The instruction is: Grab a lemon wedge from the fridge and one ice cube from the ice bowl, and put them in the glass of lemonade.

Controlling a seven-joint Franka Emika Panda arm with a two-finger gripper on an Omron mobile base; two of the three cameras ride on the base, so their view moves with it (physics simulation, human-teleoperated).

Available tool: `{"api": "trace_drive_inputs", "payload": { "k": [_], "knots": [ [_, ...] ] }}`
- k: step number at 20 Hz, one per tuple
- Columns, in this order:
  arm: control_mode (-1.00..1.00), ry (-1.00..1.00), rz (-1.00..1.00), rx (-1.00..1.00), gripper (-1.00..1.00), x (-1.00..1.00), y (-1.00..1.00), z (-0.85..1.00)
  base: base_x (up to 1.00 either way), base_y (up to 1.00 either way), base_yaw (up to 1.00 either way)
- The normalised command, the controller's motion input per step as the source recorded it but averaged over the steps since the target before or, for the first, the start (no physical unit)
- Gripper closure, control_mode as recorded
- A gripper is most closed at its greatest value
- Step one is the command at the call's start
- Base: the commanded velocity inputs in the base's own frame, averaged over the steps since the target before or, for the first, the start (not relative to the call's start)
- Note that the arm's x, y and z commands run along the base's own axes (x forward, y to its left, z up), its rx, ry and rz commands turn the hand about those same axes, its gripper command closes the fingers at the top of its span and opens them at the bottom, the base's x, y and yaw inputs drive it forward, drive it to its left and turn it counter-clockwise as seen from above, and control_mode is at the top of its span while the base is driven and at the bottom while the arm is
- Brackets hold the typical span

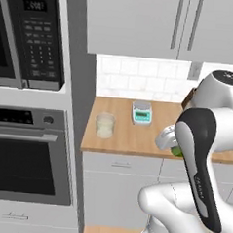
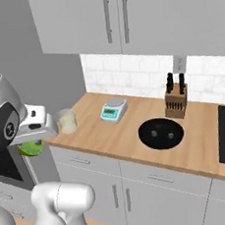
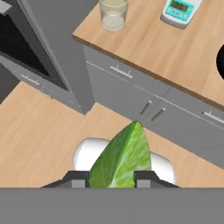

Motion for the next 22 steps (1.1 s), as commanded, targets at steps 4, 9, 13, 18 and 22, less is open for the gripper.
{"api": "trace_drive_inputs", "payload": {
  "k": [4,9,13,18,22],
  "knots": [
    [1.0,0.0,0.0,0.0,1.0,0.0,0.0,0.0,0.68,-0.39,0.13],
    [1.0,0.0,0.0,0.0,1.0,0.0,0.0,0.0,0.04,-0.33,0.01],
    [1.0,0.0,0.0,0.0,1.0,0.0,0.0,0.0,0.41,-0.28,0.0],
    [1.0,0.0,0.0,0.0,1.0,0.0,0.0,0.0,0.49,-0.32,0.02],
    [1.0,0.0,0.0,0.0,1.0,0.0,0.0,0.0,0.16,-0.24,0.02]
  ]
}}
